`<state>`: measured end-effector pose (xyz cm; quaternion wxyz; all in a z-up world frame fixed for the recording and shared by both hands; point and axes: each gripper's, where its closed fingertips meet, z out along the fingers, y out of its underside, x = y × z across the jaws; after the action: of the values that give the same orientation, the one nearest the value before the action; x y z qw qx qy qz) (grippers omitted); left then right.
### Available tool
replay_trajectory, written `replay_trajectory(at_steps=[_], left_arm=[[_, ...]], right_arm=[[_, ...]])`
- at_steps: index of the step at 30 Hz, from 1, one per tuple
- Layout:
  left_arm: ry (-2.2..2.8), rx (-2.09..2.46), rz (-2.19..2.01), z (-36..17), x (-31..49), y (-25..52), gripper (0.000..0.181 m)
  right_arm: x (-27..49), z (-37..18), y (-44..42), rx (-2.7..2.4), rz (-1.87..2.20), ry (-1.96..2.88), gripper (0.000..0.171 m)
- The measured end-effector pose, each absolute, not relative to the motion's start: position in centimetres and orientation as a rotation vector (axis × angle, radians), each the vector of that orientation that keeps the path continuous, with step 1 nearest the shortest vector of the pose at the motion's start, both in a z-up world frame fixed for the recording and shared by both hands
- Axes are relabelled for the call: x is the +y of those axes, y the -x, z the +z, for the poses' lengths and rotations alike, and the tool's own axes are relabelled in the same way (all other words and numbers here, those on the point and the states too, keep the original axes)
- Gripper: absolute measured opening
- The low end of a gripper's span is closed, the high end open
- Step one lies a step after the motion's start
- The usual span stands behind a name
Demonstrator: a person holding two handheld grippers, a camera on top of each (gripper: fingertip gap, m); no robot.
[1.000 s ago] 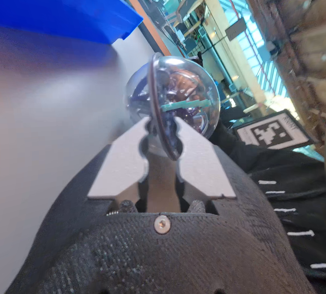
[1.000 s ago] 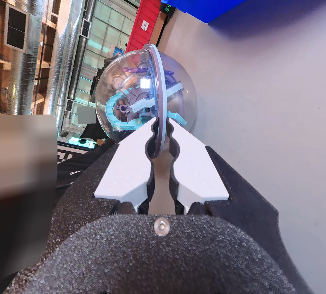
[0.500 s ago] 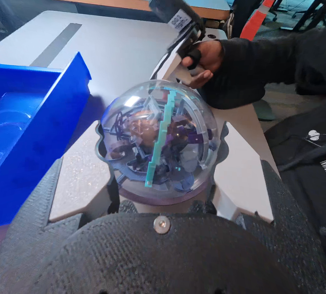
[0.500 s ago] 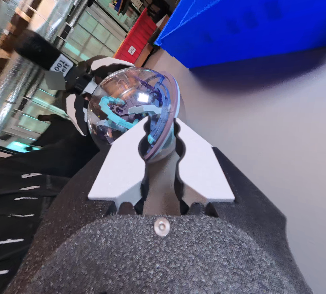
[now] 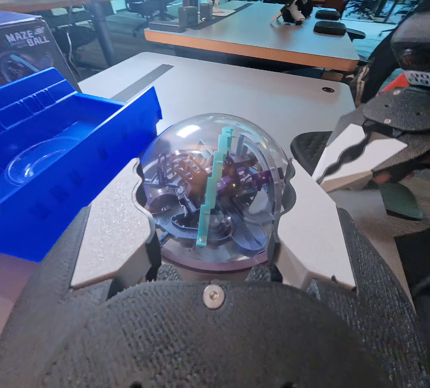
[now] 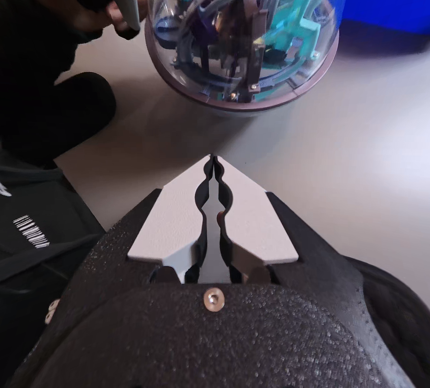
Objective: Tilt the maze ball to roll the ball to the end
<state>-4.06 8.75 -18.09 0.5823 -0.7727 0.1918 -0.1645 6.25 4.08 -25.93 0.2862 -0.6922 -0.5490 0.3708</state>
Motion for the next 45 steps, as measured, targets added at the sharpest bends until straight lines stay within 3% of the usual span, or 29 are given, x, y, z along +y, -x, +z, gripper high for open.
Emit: replay_trajectory(at_steps=[6,33,45], left_arm=[[1.795,0.439,-0.264,-17.7,8.5,3.9,0.11],[1.789,0.453,-0.179,-18.3,7.0,3.6,0.116],[1.779,0.464,-0.169,-18.6,6.7,3.8,0.113]], right_arm=[[3.4,-27.3,-4.9,-1.441,0.908,1.838,0.0],[4.8,-29.0,-1.9,-1.444,0.872,1.854,0.0],[5.1,-25.4,-3.1,-1.364,0.824,1.701,0.0]])
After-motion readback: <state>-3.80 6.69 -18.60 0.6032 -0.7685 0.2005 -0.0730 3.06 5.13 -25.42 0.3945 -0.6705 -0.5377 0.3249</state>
